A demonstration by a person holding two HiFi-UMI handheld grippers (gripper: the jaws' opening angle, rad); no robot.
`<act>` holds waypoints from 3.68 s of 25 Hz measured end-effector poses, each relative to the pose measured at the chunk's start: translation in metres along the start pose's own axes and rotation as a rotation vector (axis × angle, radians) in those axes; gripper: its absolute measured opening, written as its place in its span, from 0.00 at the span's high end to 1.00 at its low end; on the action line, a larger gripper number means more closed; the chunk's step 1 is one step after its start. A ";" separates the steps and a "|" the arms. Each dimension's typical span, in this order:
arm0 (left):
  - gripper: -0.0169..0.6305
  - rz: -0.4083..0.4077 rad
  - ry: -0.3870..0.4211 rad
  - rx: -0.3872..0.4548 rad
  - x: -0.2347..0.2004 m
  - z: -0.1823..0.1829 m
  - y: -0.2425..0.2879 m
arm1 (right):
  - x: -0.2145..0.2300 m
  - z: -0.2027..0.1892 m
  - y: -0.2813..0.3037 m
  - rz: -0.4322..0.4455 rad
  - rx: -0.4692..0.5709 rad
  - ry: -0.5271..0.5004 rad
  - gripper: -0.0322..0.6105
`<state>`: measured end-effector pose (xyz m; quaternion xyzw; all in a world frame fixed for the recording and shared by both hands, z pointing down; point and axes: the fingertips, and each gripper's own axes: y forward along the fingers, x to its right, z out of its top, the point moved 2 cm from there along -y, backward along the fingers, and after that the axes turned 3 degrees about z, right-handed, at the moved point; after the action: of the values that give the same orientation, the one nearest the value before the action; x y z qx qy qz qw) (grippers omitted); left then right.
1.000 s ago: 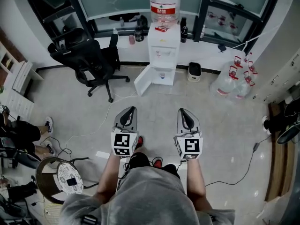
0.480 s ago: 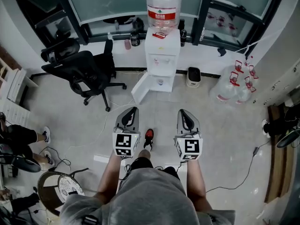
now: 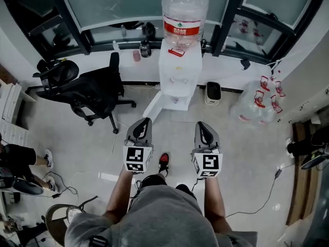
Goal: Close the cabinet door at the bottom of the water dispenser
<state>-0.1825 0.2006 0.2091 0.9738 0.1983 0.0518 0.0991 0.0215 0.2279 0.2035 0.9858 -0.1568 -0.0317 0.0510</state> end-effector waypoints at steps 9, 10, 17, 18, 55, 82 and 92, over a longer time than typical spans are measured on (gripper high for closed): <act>0.93 -0.030 -0.016 -0.040 -0.049 -0.003 0.088 | 0.014 -0.002 0.103 -0.007 -0.043 0.014 0.92; 0.93 -0.033 -0.019 -0.046 -0.054 -0.003 0.096 | 0.015 -0.003 0.114 -0.007 -0.049 0.016 0.92; 0.93 -0.033 -0.034 -0.081 -0.092 -0.019 0.143 | 0.015 -0.015 0.179 0.008 -0.086 0.030 0.92; 0.93 -0.027 -0.036 -0.086 -0.098 -0.022 0.149 | 0.015 -0.017 0.187 0.011 -0.092 0.032 0.92; 0.93 0.287 -0.188 -0.323 -0.190 -0.390 0.248 | -0.085 -0.369 0.387 0.445 -0.330 0.041 0.92; 0.63 0.192 -0.196 -0.476 -0.168 -0.580 0.297 | -0.095 -0.543 0.382 0.494 -0.467 0.039 0.92; 0.65 0.221 -0.136 -0.516 -0.171 -0.597 0.313 | -0.078 -0.543 0.388 0.467 -0.463 0.032 0.92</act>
<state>-0.3050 -0.0463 0.8477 0.9334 0.0640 0.0455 0.3502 -0.1286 -0.0658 0.7889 0.8857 -0.3666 -0.0386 0.2823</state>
